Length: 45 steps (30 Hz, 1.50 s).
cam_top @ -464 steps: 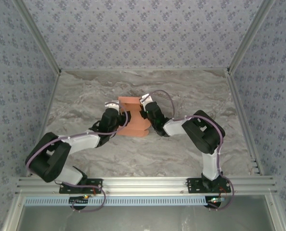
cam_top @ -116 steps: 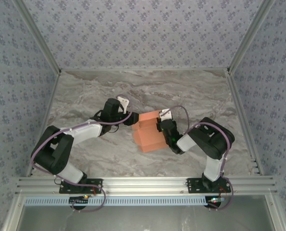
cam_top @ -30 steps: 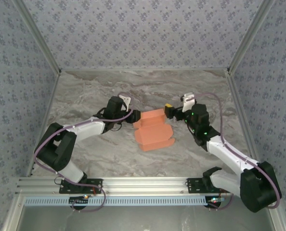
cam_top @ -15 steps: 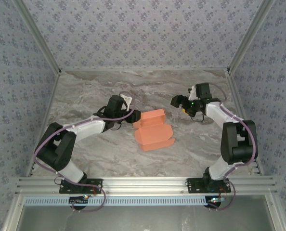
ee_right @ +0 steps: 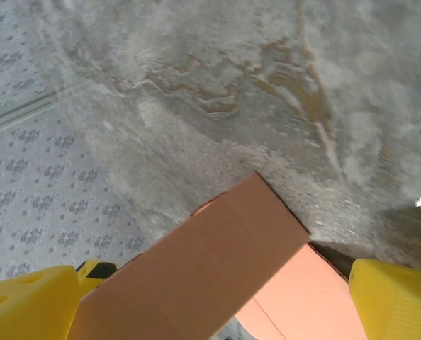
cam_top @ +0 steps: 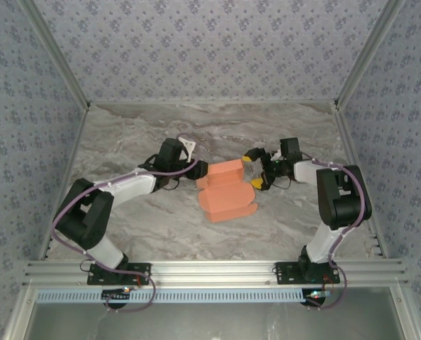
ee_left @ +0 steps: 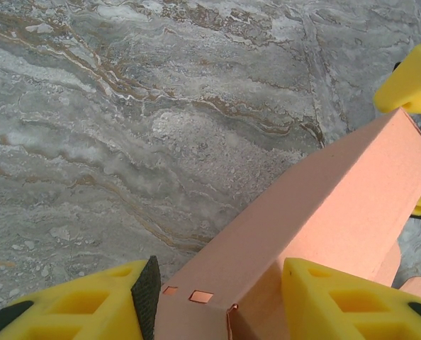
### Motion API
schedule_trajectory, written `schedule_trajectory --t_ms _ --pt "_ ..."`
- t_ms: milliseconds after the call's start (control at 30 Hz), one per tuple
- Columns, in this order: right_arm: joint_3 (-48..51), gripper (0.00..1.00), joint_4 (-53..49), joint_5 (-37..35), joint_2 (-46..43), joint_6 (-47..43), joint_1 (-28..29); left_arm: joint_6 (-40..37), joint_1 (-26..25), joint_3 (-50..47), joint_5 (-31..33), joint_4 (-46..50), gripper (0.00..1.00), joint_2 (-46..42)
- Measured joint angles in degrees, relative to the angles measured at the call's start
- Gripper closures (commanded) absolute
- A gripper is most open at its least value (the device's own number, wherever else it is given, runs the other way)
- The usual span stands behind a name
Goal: Fold the paper box
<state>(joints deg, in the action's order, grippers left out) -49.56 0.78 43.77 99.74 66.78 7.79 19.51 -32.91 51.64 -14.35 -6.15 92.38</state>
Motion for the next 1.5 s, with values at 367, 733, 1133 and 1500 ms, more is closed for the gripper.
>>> schedule_trajectory --t_ms 367,733,1133,1500 --pt "-15.7 0.00 -29.3 -11.8 -1.2 5.0 2.7 -0.4 0.0 1.3 0.0 1.7 0.52 0.4" --pt "-26.1 0.00 -40.6 -20.7 1.1 8.7 9.8 -0.6 0.0 2.2 0.0 1.8 0.52 1.3" --pt "-31.6 0.19 -44.4 -25.7 9.3 10.9 13.0 -0.6 0.0 2.2 -0.3 0.0 0.52 2.3" --pt "-31.7 0.12 -44.5 -27.0 10.4 13.9 14.4 -0.6 -0.1 2.4 -0.7 -0.5 0.52 2.7"
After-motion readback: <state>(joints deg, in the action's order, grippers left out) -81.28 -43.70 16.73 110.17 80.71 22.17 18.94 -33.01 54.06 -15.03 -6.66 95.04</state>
